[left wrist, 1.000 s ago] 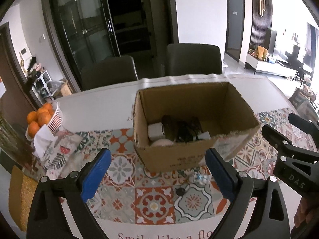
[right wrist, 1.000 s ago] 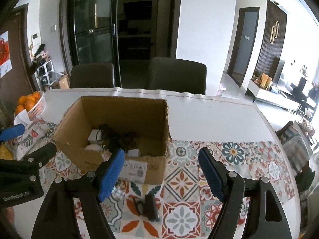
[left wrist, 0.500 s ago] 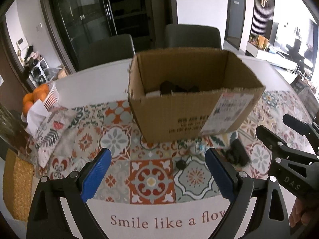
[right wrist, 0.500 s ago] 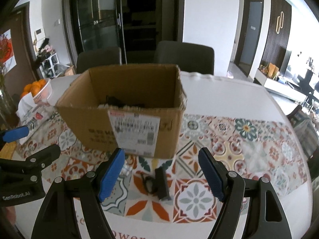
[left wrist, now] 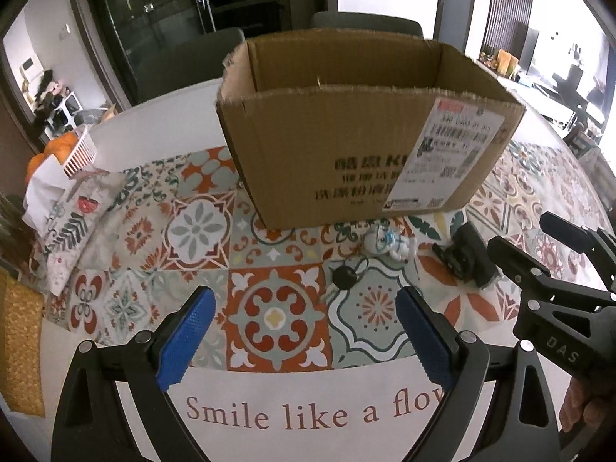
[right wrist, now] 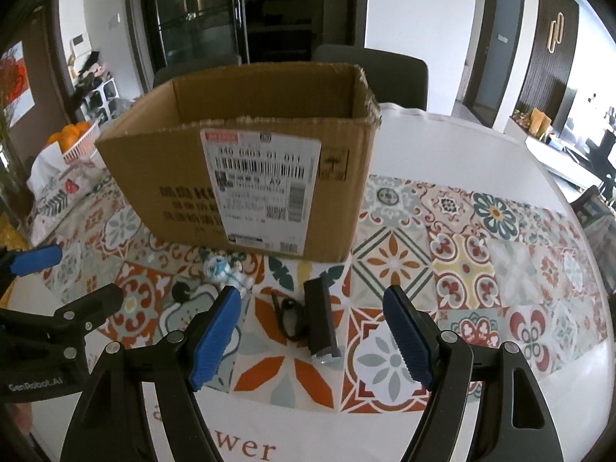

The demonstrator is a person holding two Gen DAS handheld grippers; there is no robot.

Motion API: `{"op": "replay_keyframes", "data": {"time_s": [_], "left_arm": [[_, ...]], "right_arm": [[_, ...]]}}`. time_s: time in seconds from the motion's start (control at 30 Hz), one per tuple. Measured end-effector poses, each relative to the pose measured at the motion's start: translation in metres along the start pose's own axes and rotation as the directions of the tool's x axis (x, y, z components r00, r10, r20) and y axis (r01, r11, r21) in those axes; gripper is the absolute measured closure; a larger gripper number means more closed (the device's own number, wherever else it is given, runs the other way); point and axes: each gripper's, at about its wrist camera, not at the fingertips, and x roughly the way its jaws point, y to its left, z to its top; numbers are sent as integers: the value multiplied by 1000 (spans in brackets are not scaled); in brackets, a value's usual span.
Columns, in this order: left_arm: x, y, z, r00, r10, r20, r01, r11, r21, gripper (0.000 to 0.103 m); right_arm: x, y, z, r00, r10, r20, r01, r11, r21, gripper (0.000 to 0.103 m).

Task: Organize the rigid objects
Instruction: 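Move both tools back toward the flashlight and figurine on the table, then grasp the black flashlight with the right tool while the left tool grasps the white astronaut figurine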

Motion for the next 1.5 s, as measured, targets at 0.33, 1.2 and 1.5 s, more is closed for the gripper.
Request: {"op": "replay_keyframes", "data": {"time_s": [0.33,1.2,1.5], "left_arm": [[31,0,-14,999,-34,-38,34,999,-4,7],[65,0,-20,999,-53,5,53,998,32,8],[54,-9,-18,993,-103,61,99,993,72,8]], "right_arm": [[31,3,-14,998,-1,-55,-1,1000,-27,29],[75,5,-31,997,5,-83,-5,1000,-3,57],[62,2,-38,999,6,-45,-5,999,32,67]]}}
